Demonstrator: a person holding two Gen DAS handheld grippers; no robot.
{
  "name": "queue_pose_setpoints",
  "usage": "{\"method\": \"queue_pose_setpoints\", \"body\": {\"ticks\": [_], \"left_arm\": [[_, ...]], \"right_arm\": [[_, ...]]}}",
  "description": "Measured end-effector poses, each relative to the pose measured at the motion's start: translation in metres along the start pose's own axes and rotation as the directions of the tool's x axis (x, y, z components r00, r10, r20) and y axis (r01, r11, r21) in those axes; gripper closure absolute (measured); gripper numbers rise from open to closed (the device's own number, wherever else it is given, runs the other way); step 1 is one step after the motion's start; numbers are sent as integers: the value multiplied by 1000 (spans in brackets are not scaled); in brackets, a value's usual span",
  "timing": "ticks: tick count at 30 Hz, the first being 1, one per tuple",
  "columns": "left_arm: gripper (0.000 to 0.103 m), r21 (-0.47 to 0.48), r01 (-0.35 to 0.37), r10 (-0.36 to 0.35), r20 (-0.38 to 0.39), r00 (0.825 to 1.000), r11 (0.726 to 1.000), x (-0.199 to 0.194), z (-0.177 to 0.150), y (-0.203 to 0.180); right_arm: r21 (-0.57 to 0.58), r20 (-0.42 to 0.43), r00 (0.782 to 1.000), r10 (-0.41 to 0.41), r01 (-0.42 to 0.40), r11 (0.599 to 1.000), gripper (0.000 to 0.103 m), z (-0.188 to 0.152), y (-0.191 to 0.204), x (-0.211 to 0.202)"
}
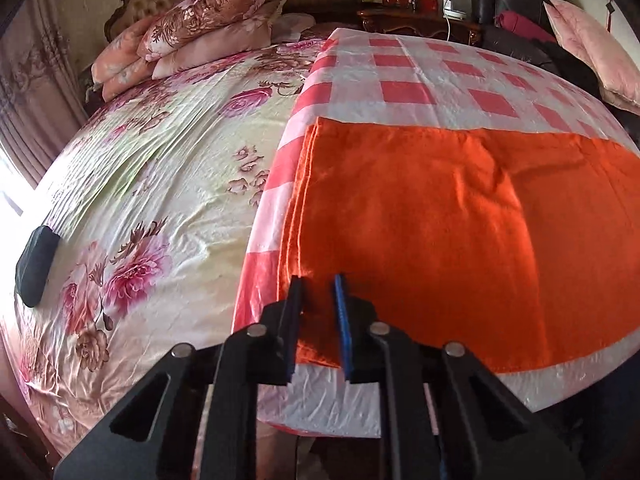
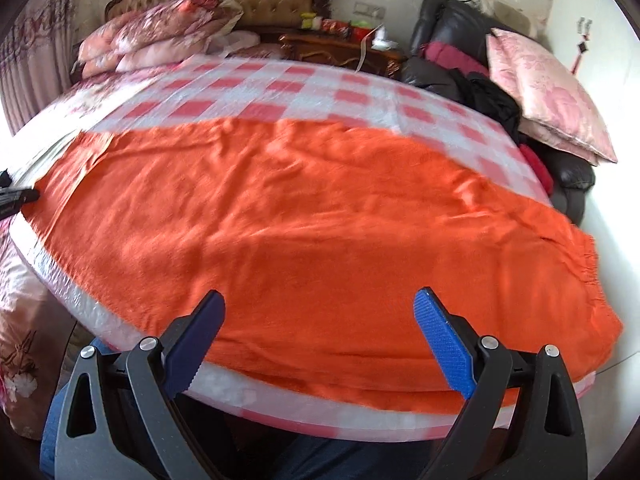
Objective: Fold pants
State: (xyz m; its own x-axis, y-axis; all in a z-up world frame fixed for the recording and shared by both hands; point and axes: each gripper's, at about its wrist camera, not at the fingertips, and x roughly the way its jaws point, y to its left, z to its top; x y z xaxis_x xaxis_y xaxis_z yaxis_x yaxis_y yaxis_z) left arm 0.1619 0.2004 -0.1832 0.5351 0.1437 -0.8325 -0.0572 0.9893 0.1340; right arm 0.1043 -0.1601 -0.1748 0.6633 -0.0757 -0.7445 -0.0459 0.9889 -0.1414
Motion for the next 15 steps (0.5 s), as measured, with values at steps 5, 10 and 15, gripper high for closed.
{"method": "queue_pose_setpoints", "body": {"ticks": [5,10,15], "left_arm": [[90,29,3,-3,-3,1000,1000,-1,-2,3],[91,19,-6,7,-4,1000,1000,0,-3,10],[91,-11,-18,18,-10,1000,1000,1,-4,26]], "right_arm": [[196,-9,987,-159,157,968,11,-2,-112,2],[266,-105,976,-192,214,940,26,-19,-176,26],[223,-137,986,-94,123,967,32,-27,-150,46]]}}
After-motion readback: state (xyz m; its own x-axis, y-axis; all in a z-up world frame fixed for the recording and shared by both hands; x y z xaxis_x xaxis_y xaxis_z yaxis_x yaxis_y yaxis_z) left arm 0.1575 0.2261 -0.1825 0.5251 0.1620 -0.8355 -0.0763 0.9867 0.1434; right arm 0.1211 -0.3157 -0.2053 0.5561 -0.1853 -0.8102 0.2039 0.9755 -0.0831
